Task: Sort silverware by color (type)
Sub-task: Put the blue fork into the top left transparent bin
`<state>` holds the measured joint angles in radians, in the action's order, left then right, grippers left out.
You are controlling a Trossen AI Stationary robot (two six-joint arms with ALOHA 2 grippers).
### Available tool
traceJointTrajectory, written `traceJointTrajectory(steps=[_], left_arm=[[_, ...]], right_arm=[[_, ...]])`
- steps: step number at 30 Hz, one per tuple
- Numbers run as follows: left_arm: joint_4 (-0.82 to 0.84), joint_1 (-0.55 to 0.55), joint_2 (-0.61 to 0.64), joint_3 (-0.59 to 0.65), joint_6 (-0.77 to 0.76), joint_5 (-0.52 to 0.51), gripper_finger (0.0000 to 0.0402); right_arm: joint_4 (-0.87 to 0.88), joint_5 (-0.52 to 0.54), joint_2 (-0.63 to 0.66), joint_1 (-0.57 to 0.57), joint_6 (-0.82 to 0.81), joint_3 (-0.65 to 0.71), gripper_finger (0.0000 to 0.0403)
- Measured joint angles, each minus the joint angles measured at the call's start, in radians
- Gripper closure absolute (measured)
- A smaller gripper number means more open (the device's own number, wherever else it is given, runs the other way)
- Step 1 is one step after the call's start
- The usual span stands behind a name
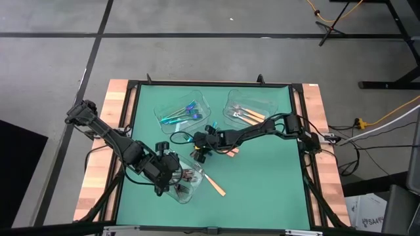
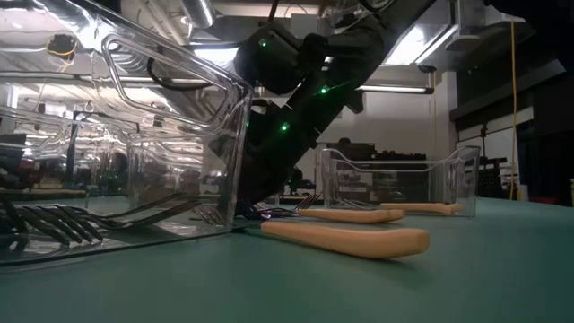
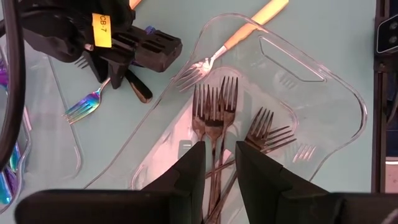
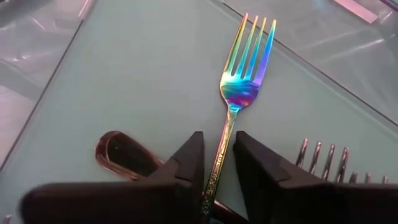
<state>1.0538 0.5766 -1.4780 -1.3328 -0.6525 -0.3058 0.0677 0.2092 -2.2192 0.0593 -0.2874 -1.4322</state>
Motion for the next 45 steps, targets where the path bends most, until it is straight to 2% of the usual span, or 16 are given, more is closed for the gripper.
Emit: traceJointTrajectory(steps=[5,7,15,26,31,36,45], left_arm=[[0.0,0.0,0.0,0.0,0.0,-0.007,0.0321],[0.001,0.0,0.0,0.0,0.0,-0.009,0.0321],[0.01,0.001,0.06,-0.001,-0.027,-0.008,0.0321],[0.052,0.002,0.213,-0.001,-0.082,-0.04,0.0321],[0.093,0.002,0.286,-0.001,-0.106,-0.107,0.0321],[0.094,0.0,0.352,-0.001,-0.107,-0.246,0.0321],[0.09,-0.002,0.394,-0.001,-0.108,-0.399,0.0321]], right_arm=[[0.001,0.004,-0.001,0.0,0.0,0.0,0.0383],[0.002,0.006,-0.002,0.0,0.001,0.0,0.0396],[0.007,0.006,0.007,-0.001,0.003,0.001,0.0399],[0.026,0.016,0.121,-0.009,0.056,0.004,0.0401],[0.0,0.049,0.199,-0.035,0.083,0.003,0.0402],[-0.067,0.061,0.258,-0.072,0.084,0.003,0.0402],[-0.224,-0.007,0.288,-0.1,0.084,0.002,0.0403]])
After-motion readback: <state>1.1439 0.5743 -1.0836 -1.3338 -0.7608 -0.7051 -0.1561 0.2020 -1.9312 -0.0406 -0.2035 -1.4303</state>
